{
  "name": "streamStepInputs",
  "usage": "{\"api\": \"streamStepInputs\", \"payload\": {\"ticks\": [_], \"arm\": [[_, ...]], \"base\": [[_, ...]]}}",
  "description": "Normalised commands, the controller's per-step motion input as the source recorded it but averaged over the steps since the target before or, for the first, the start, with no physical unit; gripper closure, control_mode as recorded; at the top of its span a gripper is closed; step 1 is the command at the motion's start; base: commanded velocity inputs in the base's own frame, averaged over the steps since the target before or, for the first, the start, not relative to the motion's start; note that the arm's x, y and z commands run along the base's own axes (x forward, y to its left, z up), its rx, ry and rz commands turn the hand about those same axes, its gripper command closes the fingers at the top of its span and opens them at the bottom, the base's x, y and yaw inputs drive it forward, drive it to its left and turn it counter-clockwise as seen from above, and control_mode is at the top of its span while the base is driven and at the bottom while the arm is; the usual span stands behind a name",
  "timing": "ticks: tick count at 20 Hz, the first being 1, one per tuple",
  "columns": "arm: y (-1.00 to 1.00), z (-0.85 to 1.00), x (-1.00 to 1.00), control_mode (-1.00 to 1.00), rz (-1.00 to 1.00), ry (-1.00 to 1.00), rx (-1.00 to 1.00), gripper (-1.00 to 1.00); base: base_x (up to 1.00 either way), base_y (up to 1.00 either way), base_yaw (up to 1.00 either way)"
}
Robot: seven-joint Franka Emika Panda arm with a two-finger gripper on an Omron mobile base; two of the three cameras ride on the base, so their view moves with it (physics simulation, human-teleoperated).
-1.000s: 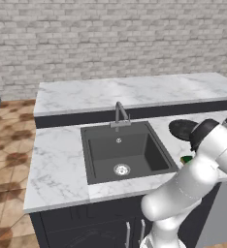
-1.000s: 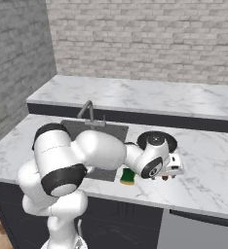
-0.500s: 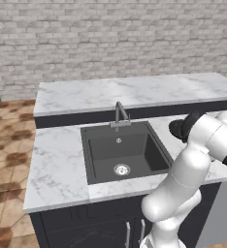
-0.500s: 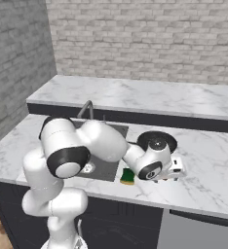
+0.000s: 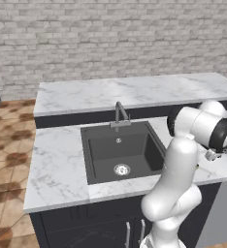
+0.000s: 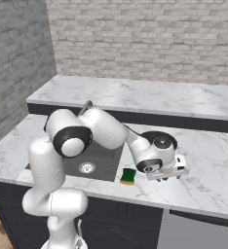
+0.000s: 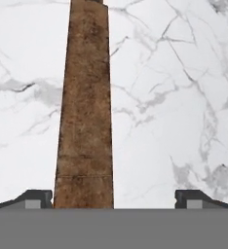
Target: Pick the pan and sponge and place them into the sink. Then turn on the water.
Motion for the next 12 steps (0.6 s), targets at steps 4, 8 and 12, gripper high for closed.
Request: {"api": "streamStepInputs", "payload": {"ticks": [4, 8, 12], "arm": [[-0.06, -0.05, 0.18, -1.0, 0.06, 0.03, 0.0, -1.0], [0.0, -0.05, 0.19, -1.0, 0.05, 0.02, 0.0, -1.0], [0.0, -0.07, 0.11, -1.0, 0.02, 0.0, 0.0, -1.0]], "base": [[0.0, 0.0, 0.0], [0.0, 0.0, 0.0], [0.0, 0.0, 0.0]]}}
